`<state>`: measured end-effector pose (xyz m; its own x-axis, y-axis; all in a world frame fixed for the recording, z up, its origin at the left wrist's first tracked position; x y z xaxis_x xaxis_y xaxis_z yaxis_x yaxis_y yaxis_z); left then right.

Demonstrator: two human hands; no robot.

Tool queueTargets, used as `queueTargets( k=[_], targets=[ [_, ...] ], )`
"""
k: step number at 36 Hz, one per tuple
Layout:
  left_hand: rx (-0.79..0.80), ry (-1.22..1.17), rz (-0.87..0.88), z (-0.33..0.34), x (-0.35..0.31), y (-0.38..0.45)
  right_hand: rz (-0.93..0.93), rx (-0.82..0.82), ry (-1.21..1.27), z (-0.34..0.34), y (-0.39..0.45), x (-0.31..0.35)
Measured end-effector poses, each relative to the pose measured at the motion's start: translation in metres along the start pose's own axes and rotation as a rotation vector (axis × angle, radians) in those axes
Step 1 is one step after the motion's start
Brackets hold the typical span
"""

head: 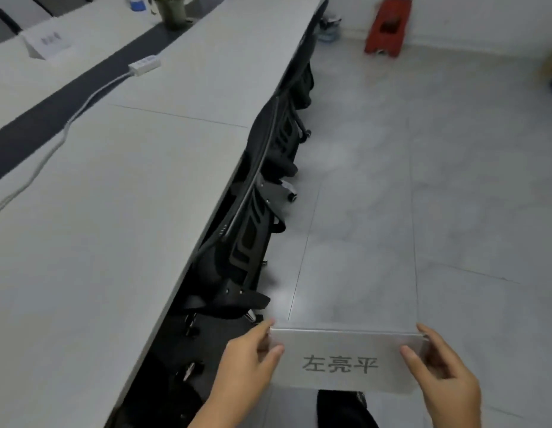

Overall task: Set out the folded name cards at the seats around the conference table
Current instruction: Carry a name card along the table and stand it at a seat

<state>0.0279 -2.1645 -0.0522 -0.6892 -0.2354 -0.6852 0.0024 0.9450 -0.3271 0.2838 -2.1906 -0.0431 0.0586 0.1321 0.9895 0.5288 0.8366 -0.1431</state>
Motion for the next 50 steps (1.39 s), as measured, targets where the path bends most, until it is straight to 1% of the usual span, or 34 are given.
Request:
queueTargets(
  k=[3, 6, 10, 14, 18, 22, 26, 30, 32, 37, 42, 46, 50],
  targets=[
    [0.029, 0.006, -0.036, 0.04, -0.031, 0.027, 0.04, -0.044, 0.0, -0.032, 0.036, -0.011],
    [0.039, 0.02, -0.063, 0.079, -0.062, 0.057, 0.068, -0.04, -0.012, -0.059, 0.082, -0.013],
    [0.064, -0.011, -0.108, 0.108, -0.102, 0.095, 0.111, -0.018, -0.005, -0.08, 0.148, -0.01],
    [-0.007, -0.07, -0.118, 0.116, -0.128, 0.131, 0.14, 0.031, 0.008, -0.076, 0.21, 0.001],
    [-0.071, -0.162, -0.194, 0.117, -0.131, 0.171, 0.152, 0.083, 0.036, -0.048, 0.26, 0.008],
    [-0.143, -0.193, -0.244, 0.112, -0.13, 0.222, 0.188, 0.102, 0.089, -0.013, 0.312, 0.005],
    [-0.176, -0.21, -0.245, 0.101, -0.144, 0.291, 0.148, 0.092, 0.106, 0.028, 0.379, 0.01],
    [-0.203, -0.243, -0.212, 0.071, -0.175, 0.37, 0.106, 0.134, 0.117, 0.082, 0.452, 0.033],
    [-0.222, -0.221, -0.183, 0.049, -0.194, 0.407, 0.078, 0.15, 0.111, 0.11, 0.487, 0.054],
    [-0.291, -0.229, -0.147, 0.001, -0.225, 0.471, -0.025, 0.274, 0.057, 0.173, 0.555, 0.096],
    [-0.331, -0.213, -0.223, -0.033, -0.23, 0.507, -0.112, 0.442, -0.039, 0.241, 0.603, 0.106],
    [-0.501, -0.2, -0.385, -0.067, -0.227, 0.523, -0.158, 0.62, -0.053, 0.31, 0.631, 0.118],
    [-0.822, -0.23, -0.534, -0.103, -0.227, 0.533, -0.191, 0.868, -0.036, 0.388, 0.644, 0.141]
  ],
)
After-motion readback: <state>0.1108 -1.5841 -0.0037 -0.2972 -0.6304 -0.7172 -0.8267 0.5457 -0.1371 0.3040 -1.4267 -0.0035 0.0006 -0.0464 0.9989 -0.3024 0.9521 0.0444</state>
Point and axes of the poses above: each hand's wrist, its own y-axis towards the middle knuckle, its own z-axis out of the palm, x = y × z, the point moved 4 cm from there along y, towards the middle knuckle, and after that the axes turned 11 degrees about y, right-handed, at the moved point
